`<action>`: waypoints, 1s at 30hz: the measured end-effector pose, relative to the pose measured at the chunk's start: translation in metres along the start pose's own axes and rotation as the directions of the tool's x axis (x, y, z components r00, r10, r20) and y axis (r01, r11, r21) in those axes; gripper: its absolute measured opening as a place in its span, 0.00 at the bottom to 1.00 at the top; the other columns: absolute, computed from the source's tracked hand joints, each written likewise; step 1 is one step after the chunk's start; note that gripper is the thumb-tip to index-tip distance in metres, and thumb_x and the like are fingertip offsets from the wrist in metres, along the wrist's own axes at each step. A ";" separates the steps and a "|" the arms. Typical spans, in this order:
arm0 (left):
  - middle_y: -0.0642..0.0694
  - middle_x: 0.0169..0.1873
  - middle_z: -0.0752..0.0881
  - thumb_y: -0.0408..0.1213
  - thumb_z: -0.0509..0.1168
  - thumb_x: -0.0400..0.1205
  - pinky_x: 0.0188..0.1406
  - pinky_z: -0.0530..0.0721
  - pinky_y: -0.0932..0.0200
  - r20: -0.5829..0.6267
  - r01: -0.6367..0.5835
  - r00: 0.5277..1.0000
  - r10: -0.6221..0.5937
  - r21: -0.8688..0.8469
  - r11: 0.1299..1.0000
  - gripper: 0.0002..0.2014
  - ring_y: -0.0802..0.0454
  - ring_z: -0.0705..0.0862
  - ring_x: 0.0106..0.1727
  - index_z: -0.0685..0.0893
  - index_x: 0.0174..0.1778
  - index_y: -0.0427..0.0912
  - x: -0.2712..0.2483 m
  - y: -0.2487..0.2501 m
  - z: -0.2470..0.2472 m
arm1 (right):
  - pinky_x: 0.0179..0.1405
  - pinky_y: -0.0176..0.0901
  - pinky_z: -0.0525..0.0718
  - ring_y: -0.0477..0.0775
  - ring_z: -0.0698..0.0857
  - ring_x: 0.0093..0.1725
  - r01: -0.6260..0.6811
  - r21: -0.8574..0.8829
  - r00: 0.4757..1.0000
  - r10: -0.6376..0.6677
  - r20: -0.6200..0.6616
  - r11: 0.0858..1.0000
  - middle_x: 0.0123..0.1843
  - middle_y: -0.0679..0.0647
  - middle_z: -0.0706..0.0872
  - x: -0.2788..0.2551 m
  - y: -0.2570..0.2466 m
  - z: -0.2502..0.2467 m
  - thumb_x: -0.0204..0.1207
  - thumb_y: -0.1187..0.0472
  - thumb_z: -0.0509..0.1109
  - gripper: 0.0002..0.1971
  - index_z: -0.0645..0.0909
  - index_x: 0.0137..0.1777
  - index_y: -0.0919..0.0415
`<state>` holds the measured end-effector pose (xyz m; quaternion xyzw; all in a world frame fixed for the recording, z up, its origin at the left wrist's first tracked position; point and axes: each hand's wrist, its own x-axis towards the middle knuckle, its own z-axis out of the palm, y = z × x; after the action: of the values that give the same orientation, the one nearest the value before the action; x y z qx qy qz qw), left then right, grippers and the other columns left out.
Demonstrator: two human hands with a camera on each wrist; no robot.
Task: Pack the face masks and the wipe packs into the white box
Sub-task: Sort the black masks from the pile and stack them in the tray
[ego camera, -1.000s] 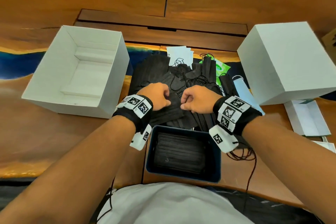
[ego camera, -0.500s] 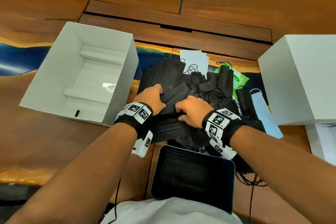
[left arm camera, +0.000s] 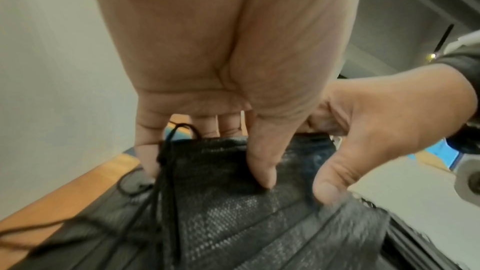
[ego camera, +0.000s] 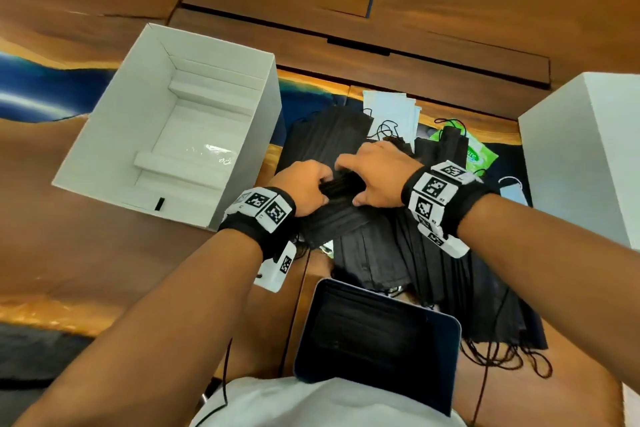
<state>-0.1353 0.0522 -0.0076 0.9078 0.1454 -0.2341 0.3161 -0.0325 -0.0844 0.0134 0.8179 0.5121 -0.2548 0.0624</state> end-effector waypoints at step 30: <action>0.37 0.59 0.86 0.29 0.74 0.76 0.56 0.87 0.44 -0.045 0.025 0.931 -0.363 -0.983 0.184 0.21 0.43 0.87 0.55 0.78 0.64 0.42 0.054 -0.006 -0.024 | 0.43 0.54 0.89 0.59 0.89 0.51 -0.080 0.946 0.832 0.502 0.236 -0.313 0.53 0.60 0.88 0.025 0.010 -0.013 0.83 0.74 0.60 0.11 0.81 0.55 0.61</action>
<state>-0.0835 0.0783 -0.0220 0.5029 0.4157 -0.0040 0.7578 -0.0110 -0.0643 0.0112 0.6795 -0.1044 -0.4110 -0.5987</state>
